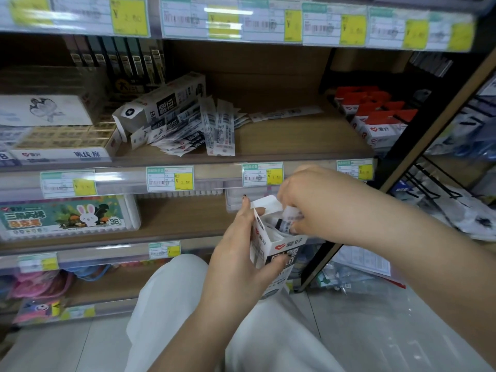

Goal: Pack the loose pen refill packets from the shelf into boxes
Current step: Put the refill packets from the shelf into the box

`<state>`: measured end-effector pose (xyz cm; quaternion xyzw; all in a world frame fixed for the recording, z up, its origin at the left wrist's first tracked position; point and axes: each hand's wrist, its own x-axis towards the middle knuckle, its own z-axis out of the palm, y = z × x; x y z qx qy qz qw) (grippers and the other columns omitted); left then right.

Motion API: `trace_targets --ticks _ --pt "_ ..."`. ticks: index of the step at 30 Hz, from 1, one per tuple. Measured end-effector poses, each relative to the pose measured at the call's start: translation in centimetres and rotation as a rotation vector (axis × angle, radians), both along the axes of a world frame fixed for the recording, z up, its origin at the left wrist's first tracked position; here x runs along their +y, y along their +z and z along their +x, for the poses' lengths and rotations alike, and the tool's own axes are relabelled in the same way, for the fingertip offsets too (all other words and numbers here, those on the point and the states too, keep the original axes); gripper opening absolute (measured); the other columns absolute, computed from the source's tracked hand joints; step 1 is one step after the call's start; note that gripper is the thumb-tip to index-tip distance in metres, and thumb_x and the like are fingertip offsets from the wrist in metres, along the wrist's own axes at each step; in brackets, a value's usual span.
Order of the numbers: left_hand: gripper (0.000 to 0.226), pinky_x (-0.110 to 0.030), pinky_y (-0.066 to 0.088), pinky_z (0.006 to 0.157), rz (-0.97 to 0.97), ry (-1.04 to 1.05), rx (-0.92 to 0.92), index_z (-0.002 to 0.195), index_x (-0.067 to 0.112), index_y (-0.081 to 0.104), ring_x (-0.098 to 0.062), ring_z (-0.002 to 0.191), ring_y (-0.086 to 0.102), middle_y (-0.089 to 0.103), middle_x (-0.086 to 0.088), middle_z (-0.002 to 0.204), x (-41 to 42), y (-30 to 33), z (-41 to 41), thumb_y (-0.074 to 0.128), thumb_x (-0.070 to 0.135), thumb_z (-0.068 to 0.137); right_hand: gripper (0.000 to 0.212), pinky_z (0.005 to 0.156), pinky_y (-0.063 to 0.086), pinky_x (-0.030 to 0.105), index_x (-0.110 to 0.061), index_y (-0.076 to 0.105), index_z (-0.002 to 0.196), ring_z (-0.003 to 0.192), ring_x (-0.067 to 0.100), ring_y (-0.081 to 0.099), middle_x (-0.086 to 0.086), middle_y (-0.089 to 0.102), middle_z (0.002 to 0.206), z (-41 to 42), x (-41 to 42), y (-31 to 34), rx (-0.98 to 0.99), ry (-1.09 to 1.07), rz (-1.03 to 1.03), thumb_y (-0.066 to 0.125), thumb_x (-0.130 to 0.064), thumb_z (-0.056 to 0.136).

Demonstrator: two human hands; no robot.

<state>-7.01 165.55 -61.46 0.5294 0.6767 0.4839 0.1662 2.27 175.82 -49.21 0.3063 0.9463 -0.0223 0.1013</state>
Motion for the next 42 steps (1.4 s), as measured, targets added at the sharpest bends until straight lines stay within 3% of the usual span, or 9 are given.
trace_targets --ticks 4,10,12,17,20,25,32,37,42 --pt "0.082 -0.001 0.036 0.089 -0.013 -0.048 0.004 0.139 0.031 0.037 0.024 0.115 0.036 0.019 0.064 0.116 0.5 0.0 0.0 0.08 0.023 0.07 0.005 0.089 0.046 0.038 -0.016 0.06 0.074 0.107 0.025 0.05 0.002 0.061 0.096 -1.5 0.2 -1.1 0.001 0.057 0.039 0.059 -0.014 0.078" --pt "0.075 -0.007 0.04 0.091 0.016 -0.019 -0.028 0.13 0.044 0.037 0.013 0.119 0.044 0.044 0.025 0.137 0.1 0.1 0.1 0.077 0.03 0.068 0.011 0.054 0.04 0.021 -0.018 0.066 0.084 0.072 0.018 0.05 0.0 0.058 0.084 -1.9 1.3 -1.9 -0.156 0.068 0.028 0.061 -0.023 0.076" --pt "0.075 -0.018 0.045 0.093 0.005 -0.001 -0.036 0.128 0.052 0.032 0.003 0.118 0.05 0.051 0.015 0.135 0.0 0.1 0.2 0.073 0.033 0.068 0.011 0.066 0.052 0.031 -0.015 0.065 0.079 0.082 0.021 0.055 0.004 0.063 0.093 -1.4 1.2 -1.6 -0.073 0.082 0.018 0.062 -0.025 0.076" --pt "0.085 -0.028 0.048 0.093 -0.025 0.01 -0.095 0.142 0.025 0.034 0.0 0.113 0.055 0.06 0.017 0.12 -0.3 -0.3 -0.5 0.079 0.022 0.07 0.025 0.086 0.05 0.047 -0.007 0.069 0.081 0.105 0.03 0.059 0.013 0.065 0.113 -1.1 0.2 -0.2 0.122 0.0 -0.093 0.066 -0.032 0.077" --pt "0.075 -0.026 0.047 0.093 -0.001 0.017 -0.073 0.132 0.04 0.037 0.002 0.112 0.055 0.06 0.017 0.12 -0.3 -0.2 -0.4 0.078 0.025 0.07 0.022 0.085 0.051 0.043 -0.01 0.07 0.082 0.103 0.026 0.058 0.007 0.066 0.111 -1.7 -0.1 -0.3 0.12 -0.007 -0.048 0.064 -0.03 0.079" --pt "0.074 -0.027 0.045 0.095 -0.02 0.028 -0.06 0.123 0.051 0.038 0.0 0.117 0.053 0.058 0.012 0.128 0.0 -0.1 -0.4 0.08 0.025 0.069 0.036 0.048 0.028 0.023 -0.016 0.038 0.053 0.062 0.014 0.041 -0.002 0.044 0.069 -1.6 -0.2 0.1 -0.038 0.024 0.104 0.062 -0.015 0.08" --pt "0.076 -0.031 0.047 0.095 -0.022 0.042 -0.056 0.13 0.04 0.038 -0.004 0.119 0.053 0.056 0.009 0.131 0.1 0.0 0.0 0.081 0.024 0.068 0.032 0.043 0.023 0.021 -0.015 0.04 0.057 0.054 0.013 0.038 -0.001 0.046 0.067 -2.6 -0.3 -0.1 -0.11 0.062 0.046 0.055 -0.018 0.085" --pt "0.08 -0.023 0.047 0.092 -0.009 0.055 -0.039 0.122 0.056 0.033 -0.001 0.115 0.054 0.057 0.014 0.127 -0.3 0.2 -0.2 0.082 0.024 0.067 0.024 0.079 0.05 0.034 -0.018 0.052 0.061 0.1 0.023 0.055 0.002 0.063 0.087 -2.9 -0.3 -1.2 -0.072 0.111 -0.03 0.056 -0.016 0.084" --pt "0.072 -0.014 0.043 0.091 -0.015 0.042 -0.032 0.111 0.058 0.037 -0.001 0.117 0.053 0.056 0.013 0.13 -0.2 0.4 0.2 0.082 0.023 0.067 0.04 0.058 0.033 0.026 -0.019 0.027 0.055 0.09 0.022 0.043 -0.003 0.033 0.067 -1.9 -1.1 -0.3 -0.079 0.088 0.066 0.053 -0.01 0.085"
